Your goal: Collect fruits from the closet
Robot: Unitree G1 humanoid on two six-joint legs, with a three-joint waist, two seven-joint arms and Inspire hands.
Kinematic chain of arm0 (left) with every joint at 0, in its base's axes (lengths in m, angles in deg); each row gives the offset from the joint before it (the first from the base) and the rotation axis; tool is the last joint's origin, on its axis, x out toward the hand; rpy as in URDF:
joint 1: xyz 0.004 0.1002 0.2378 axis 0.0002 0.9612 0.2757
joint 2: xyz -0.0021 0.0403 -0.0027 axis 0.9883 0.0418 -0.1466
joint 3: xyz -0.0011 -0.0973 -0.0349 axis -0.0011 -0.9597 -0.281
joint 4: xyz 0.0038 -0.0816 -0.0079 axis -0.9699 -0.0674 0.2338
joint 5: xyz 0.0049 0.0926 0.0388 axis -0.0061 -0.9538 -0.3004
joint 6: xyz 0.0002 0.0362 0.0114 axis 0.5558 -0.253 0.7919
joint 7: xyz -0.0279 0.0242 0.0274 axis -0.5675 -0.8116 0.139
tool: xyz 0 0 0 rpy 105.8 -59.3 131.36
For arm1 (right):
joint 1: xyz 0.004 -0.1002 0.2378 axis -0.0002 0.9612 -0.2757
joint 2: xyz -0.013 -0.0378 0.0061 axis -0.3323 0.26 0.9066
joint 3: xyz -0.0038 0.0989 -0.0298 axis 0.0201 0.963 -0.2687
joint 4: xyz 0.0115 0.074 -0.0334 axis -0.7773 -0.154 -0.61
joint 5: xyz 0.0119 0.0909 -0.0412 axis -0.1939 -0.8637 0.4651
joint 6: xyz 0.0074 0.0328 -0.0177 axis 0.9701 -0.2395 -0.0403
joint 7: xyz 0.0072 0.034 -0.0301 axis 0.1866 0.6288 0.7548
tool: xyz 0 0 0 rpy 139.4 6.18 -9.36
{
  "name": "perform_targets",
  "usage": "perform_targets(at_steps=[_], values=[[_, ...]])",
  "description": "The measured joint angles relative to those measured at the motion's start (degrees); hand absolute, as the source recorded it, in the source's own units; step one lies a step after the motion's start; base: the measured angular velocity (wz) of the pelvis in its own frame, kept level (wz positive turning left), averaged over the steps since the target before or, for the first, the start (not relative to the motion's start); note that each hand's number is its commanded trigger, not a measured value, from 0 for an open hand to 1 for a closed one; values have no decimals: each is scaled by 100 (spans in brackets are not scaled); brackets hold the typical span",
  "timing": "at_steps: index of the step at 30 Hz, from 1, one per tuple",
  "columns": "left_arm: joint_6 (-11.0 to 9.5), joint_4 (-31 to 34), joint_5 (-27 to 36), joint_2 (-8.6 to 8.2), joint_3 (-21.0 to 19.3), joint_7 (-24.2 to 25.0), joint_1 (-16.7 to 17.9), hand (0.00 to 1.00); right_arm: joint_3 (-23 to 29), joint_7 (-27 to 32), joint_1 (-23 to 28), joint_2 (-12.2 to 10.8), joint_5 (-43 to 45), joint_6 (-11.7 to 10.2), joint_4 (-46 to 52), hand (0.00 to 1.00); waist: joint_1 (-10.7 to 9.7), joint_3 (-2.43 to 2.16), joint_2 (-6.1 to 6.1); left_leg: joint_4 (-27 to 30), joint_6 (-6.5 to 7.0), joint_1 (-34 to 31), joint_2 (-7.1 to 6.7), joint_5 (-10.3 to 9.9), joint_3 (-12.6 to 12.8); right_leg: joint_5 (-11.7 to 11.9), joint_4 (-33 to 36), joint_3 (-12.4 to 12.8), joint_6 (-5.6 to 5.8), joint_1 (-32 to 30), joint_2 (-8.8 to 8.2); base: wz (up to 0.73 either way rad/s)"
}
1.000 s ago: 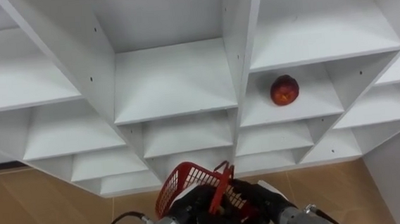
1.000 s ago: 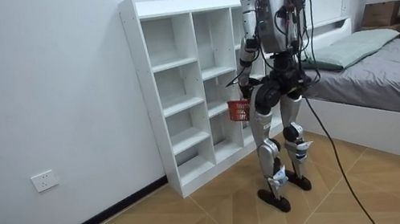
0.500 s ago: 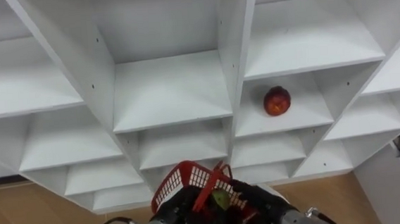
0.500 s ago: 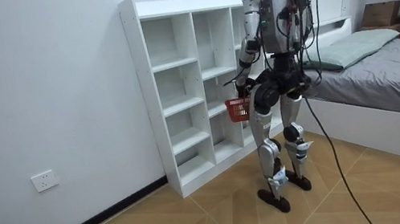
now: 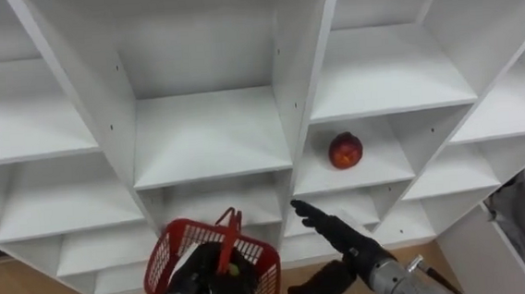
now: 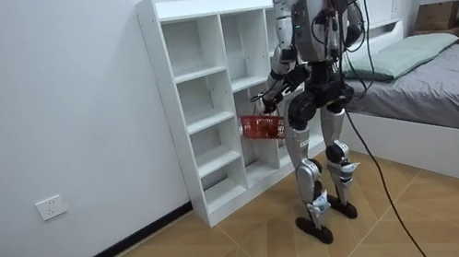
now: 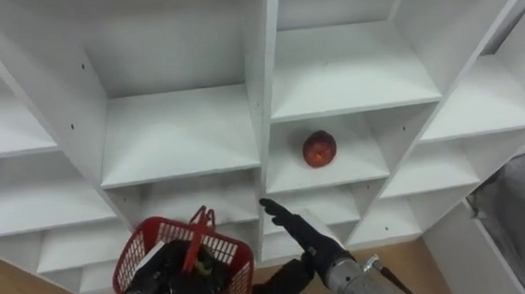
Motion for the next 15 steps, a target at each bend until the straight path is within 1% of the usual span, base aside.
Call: perform_targets(at_steps=[2, 3, 6, 8, 9, 12, 15], values=[[-2, 0, -6, -5, -5, -56, 18, 100, 32, 75, 2, 40, -5, 0, 177, 0, -2, 4, 45, -23, 0, 48, -1, 0, 0, 0, -5, 7, 0, 35, 0, 0], [-4, 0, -9, 0, -6, -86, 57, 100, 92, 91, 2, 44, -6, -7, 239, 0, -3, -2, 79, -65, 0, 112, -2, 0, 1, 0, -20, 12, 0, 78, 3, 0], [-5, 1, -16, 2, -60, -97, 194, 100, 302, 122, 24, 45, -6, -10, 293, 0, -9, -39, 139, -130, 0, 224, -8, 0, 5, -2, -87, 14, 2, 156, 2, 0], [-6, 1, -17, 12, -112, -97, 253, 100, 425, 158, 86, 50, -11, -10, 470, 0, -4, -42, 145, -134, 0, 226, -7, 0, 15, -2, -90, 14, 1, 158, 5, 0], [-6, 1, -16, 35, -112, -95, 295, 100, 447, 186, 98, 64, -13, -10, 548, 0, -4, -42, 145, -133, -1, 235, -5, 1, 30, -2, -90, 13, 1, 166, 7, 0], [-6, 2, -10, 35, -111, -93, 427, 100, 463, 247, 157, 93, -185, -11, 703, 0, -5, -43, 139, -139, 0, 307, -5, 0, 57, -2, -113, 17, 2, 239, 4, 0], [-6, 7, -5, 34, -111, -88, 480, 100, 463, 312, 213, 94, -245, -11, 818, 0, 2, -62, 119, -141, 0, 321, -5, 0, 72, -1, -112, 34, 1, 246, 5, -1]])
